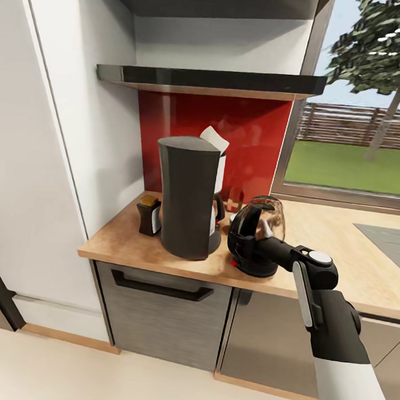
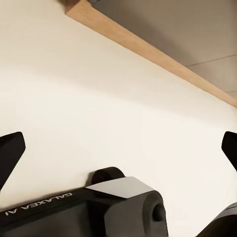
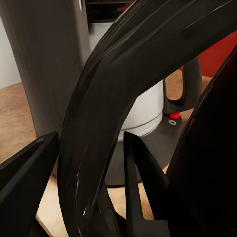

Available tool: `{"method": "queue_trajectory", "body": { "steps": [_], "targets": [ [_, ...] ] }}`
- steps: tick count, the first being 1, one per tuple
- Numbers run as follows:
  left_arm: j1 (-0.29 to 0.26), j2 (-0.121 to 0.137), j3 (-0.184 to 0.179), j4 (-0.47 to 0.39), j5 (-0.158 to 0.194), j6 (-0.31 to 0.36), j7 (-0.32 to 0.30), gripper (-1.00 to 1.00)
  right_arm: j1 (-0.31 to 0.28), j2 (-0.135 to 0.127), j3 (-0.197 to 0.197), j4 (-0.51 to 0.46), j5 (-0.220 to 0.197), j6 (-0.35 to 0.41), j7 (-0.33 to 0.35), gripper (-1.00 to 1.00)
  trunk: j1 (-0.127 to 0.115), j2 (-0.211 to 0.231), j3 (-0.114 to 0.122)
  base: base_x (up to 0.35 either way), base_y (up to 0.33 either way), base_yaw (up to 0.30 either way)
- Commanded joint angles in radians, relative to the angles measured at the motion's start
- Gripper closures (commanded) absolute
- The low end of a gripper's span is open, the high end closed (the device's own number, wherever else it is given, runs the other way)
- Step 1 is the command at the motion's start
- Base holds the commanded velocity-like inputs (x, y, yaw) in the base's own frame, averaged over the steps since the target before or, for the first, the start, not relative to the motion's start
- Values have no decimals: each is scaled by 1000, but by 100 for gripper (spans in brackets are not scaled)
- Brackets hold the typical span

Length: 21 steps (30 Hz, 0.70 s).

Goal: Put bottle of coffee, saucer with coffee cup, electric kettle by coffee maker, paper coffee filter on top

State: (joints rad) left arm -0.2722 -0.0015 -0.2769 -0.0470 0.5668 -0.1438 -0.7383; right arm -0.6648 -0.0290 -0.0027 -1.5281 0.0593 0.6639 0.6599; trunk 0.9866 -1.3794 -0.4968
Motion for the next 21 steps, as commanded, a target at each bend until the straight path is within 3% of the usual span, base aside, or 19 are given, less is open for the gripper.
{"method": "queue_trajectory", "body": {
  "steps": [1, 10, 21],
  "targets": [
    [-1, 0, -8, 2, 5, -8, -1, -100, -1, 0, 0, -1, 2, 3, 6, 100, 0, -1, -1, 24, 0, 0],
    [-1, 0, -8, 2, 5, -8, -1, -100, -1, 0, 0, -1, 2, 3, 6, 100, 0, -1, -1, 7, 0, 0],
    [-1, 0, -8, 2, 5, -8, -1, -100, -1, 0, 0, -1, 2, 3, 6, 100, 23, -43, -20, 0, 0, 0]
  ]
}}
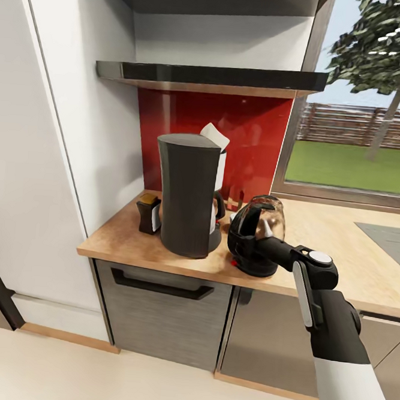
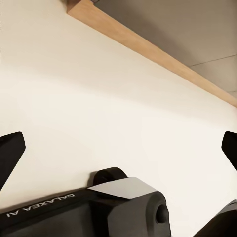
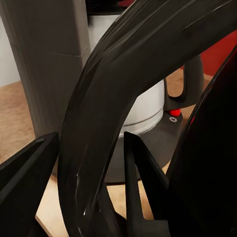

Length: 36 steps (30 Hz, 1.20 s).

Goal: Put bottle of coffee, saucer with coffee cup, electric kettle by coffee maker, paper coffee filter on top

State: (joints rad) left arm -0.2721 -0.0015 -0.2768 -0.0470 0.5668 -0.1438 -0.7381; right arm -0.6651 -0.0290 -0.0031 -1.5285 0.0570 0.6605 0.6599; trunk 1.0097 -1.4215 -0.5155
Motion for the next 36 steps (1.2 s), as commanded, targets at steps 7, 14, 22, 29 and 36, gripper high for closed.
{"method": "queue_trajectory", "body": {
  "steps": [7, 14, 22, 29, 36],
  "targets": [
    [-1, 0, -8, 2, 5, -8, -1, -100, -1, 0, -1, -1, 4, 7, 6, 100, 11, -22, -10, 0, 0, 0],
    [-1, 0, -8, 1, 5, -8, -1, -100, -1, 0, 0, -1, 5, 7, 6, 100, 11, -22, -10, 0, 0, 0],
    [-1, 0, -8, 1, 5, -8, -1, -100, -1, 0, -1, 0, 6, 7, 6, 100, 11, -22, -10, 0, 0, 0],
    [-1, 0, -8, 1, 5, -8, -1, -100, -1, 0, -3, 1, 5, 7, 4, -100, 11, -22, -10, 0, 0, 0],
    [-1, 0, -8, 2, 5, -8, -2, -100, 0, 0, -3, 1, 5, 7, 4, -100, 11, -22, -10, 0, 0, 0]
  ]
}}
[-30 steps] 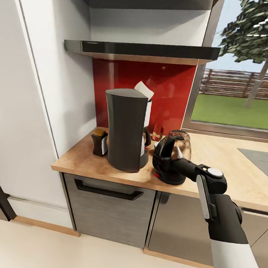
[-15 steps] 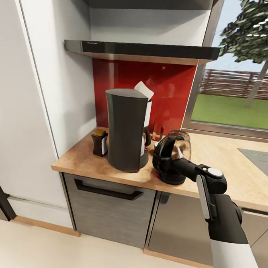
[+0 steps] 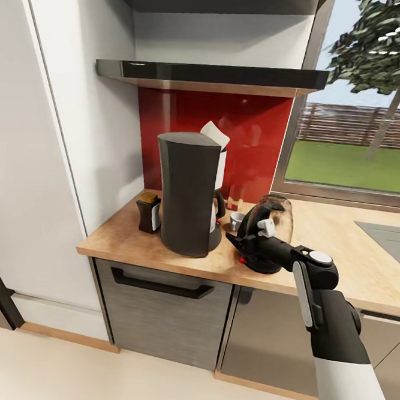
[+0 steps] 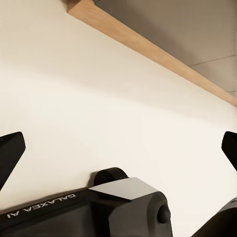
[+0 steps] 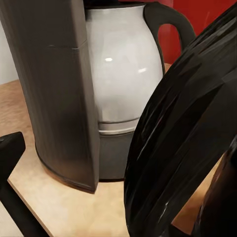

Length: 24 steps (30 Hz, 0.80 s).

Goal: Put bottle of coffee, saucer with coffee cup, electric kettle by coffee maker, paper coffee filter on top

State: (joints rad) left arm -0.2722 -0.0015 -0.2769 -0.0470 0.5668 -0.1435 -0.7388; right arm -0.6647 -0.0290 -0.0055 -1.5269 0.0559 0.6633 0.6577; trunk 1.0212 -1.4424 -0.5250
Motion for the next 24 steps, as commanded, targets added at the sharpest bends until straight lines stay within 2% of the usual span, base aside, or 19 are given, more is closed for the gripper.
{"method": "queue_trajectory", "body": {
  "steps": [1, 24],
  "targets": [
    [-1, 0, -8, 2, 5, -8, -1, -100, -1, 0, -1, -1, 6, 4, 6, -100, 0, -1, -1, 0, 0, 0],
    [-1, 0, -8, 2, 5, -7, -4, -100, 1, 0, -2, -1, 6, 4, 8, -100, 0, -1, -1, -3, -7, 0]
  ]
}}
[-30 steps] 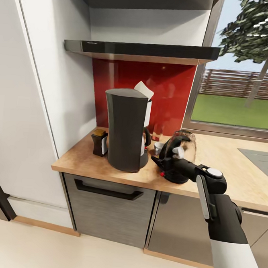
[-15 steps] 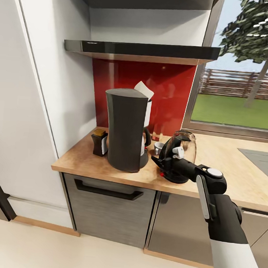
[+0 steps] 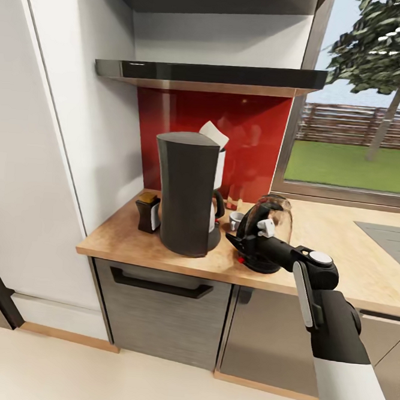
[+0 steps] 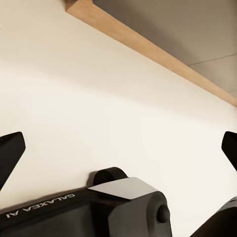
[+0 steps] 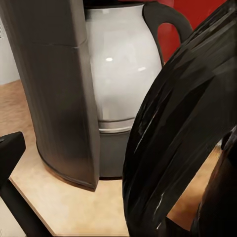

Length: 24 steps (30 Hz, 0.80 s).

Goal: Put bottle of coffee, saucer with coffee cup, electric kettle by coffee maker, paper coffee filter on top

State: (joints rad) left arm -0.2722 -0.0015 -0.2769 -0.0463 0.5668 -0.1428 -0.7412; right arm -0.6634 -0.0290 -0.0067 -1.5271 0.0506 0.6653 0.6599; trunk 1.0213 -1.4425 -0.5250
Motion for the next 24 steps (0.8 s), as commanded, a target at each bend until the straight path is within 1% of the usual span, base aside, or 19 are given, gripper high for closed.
{"method": "queue_trajectory", "body": {
  "steps": [1, 9, 17, 24],
  "targets": [
    [-1, 0, -8, 2, 5, -8, -1, -100, -1, 0, -1, -1, 11, 2, 6, -100, 0, -1, -1, -17, -39, 0],
    [-1, 0, -8, 2, 5, -8, -1, -100, -1, 0, -1, -1, 11, 2, 6, -100, 0, -1, -1, -5, -10, 0],
    [-1, 0, -8, 2, 5, -8, -1, -100, -1, 0, -1, 0, 11, 1, 5, -100, 0, -1, -1, -146, -115, 0],
    [-1, 0, -8, 2, 5, -8, 0, -100, -1, -1, -1, 1, 12, 1, 5, -100, 0, -1, -1, -34, -30, 0]
  ]
}}
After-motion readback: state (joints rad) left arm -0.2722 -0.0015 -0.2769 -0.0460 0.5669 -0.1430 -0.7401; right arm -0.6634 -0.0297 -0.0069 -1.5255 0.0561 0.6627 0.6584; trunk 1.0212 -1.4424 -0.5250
